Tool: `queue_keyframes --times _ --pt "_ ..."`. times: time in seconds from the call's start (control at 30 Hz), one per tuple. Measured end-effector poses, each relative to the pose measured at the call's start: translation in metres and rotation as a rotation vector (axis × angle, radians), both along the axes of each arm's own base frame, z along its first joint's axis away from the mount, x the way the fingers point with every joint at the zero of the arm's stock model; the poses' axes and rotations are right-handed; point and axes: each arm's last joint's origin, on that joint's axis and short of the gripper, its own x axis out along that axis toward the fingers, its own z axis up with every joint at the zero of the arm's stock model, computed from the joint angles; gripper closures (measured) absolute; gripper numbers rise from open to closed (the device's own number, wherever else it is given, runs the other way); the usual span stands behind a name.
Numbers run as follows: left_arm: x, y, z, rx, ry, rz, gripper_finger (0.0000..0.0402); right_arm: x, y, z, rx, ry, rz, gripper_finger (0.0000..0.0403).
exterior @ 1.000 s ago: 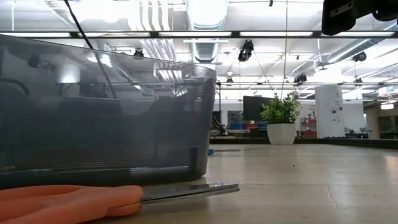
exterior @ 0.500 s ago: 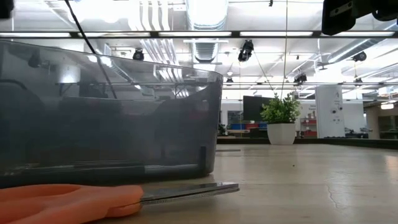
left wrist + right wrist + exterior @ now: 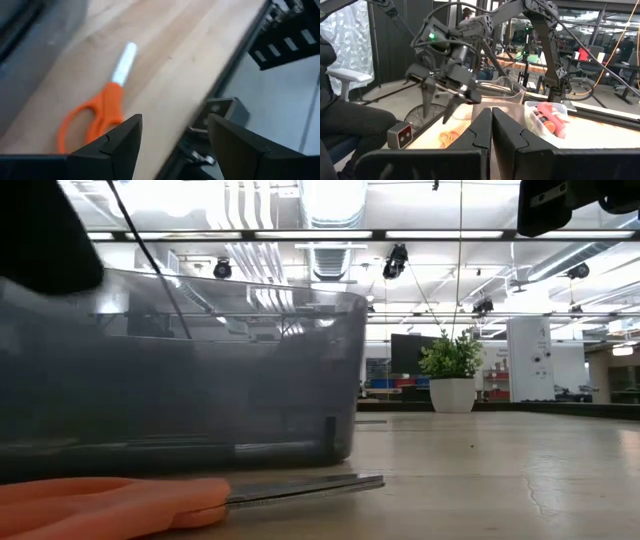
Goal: Pick & Place Paint Supplies
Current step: Put the orange scissors into the bottom transparent bin
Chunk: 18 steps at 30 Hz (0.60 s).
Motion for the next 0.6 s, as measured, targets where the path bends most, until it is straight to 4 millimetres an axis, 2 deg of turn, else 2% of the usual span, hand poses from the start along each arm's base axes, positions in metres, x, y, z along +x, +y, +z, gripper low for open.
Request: queue_keyframes --times 0.17,0.3,0.6 --pt "0.0 0.011 -0.013 0.052 0.087 0.011 0.0169 0.0 0.0 0.0 0.0 0.0 0.001 0.0395" --pt "0.001 0.014 -0.003 0.039 0.078 0.017 0.0169 0.0 0.0 0.0 -0.001 0.001 0.001 0.0395" --pt "0.004 0.006 0.0 -0.046 0.058 -0.011 0.0169 0.0 0.0 -0.001 -0.005 0.006 0.0 0.0395"
